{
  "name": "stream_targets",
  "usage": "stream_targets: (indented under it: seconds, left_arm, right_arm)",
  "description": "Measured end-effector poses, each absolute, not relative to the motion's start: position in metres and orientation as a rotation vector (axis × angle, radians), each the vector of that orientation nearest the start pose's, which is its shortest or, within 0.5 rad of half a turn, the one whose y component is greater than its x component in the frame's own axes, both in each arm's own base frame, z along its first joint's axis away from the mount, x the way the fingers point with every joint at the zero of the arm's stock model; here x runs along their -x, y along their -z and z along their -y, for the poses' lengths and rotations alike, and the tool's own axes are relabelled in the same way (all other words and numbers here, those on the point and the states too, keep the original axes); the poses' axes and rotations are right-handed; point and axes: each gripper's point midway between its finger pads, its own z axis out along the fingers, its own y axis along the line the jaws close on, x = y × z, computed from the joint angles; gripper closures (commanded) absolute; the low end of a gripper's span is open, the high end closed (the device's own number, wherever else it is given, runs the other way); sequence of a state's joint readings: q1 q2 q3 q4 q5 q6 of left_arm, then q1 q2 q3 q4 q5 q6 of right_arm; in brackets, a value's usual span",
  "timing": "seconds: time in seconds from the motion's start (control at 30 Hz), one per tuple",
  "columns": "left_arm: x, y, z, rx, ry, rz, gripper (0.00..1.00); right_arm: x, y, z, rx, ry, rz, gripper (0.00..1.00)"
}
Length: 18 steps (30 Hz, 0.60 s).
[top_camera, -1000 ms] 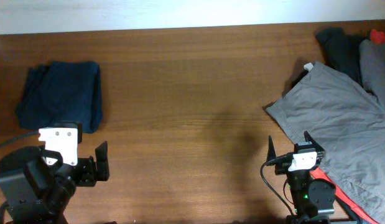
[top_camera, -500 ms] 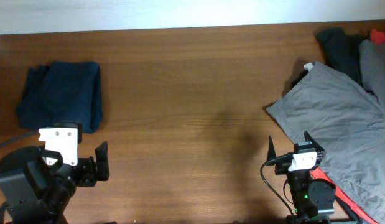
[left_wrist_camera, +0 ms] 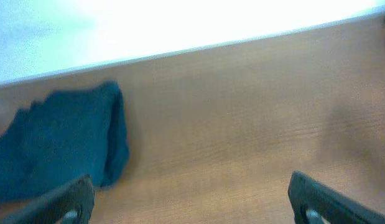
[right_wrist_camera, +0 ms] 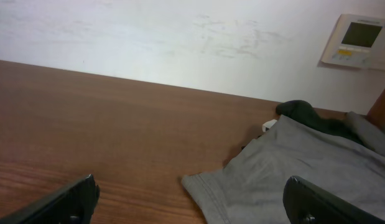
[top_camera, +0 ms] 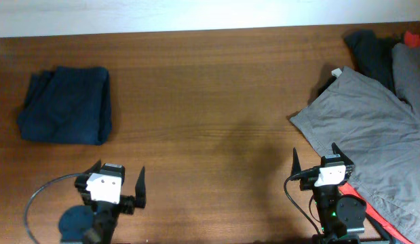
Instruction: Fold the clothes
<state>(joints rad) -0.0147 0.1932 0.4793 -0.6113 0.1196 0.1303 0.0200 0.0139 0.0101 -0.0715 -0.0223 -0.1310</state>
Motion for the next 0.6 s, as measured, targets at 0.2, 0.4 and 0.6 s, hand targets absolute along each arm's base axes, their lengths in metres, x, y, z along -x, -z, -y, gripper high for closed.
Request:
stream_targets:
  seconds: [0.2, 0.4, 0.6]
  left_arm:
    - [-0.235, -0.219, 0.024, -0.14, 0.07, -1.538, 0.01]
    - [-0.246, -0.185, 0.018, -0.1, 0.053, -1.541, 0.01]
    - [-0.246, -0.16, 0.015, -0.083, 0.047, -1.641, 0.01]
  right_arm:
    - [-0.246, -0.158, -0.009, 0.142, 0.067, -1.638, 0.01]
    - [-0.246, -0.158, -0.009, 0.141, 0.067, -1.639, 0.01]
    - [-0.246, -0.158, -0.009, 0.142, 0.067, -1.639, 0.01]
